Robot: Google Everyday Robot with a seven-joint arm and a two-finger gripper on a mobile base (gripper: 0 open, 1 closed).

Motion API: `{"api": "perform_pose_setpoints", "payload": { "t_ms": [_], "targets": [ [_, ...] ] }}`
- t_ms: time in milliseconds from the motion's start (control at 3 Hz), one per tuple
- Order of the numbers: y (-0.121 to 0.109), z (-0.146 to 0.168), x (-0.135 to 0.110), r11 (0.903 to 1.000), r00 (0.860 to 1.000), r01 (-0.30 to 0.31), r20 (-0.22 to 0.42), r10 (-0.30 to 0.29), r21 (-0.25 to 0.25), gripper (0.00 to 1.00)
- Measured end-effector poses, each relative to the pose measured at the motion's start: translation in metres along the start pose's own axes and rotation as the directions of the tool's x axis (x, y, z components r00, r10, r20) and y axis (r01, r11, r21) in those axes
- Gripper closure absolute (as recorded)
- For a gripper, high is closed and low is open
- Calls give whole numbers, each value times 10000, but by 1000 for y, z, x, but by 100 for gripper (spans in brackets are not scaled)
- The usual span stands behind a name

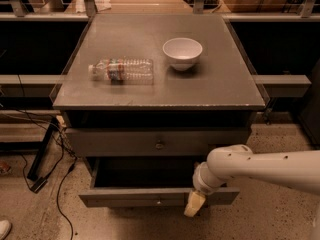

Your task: Open middle drawer

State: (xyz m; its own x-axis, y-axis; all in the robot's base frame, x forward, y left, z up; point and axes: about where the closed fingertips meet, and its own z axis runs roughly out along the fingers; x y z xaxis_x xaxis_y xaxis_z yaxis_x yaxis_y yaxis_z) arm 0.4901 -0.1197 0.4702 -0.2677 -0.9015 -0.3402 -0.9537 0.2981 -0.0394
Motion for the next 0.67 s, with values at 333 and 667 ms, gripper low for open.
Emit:
{"api": "perform_pose_setpoints", "payload": {
  "t_ms": [333, 667],
  "targets": [
    [9, 24, 11, 9976, 9996, -78, -276, 59, -682, 0],
    [17, 46, 24, 9927, 9988, -171, -471, 115, -1198, 0]
  ]
}}
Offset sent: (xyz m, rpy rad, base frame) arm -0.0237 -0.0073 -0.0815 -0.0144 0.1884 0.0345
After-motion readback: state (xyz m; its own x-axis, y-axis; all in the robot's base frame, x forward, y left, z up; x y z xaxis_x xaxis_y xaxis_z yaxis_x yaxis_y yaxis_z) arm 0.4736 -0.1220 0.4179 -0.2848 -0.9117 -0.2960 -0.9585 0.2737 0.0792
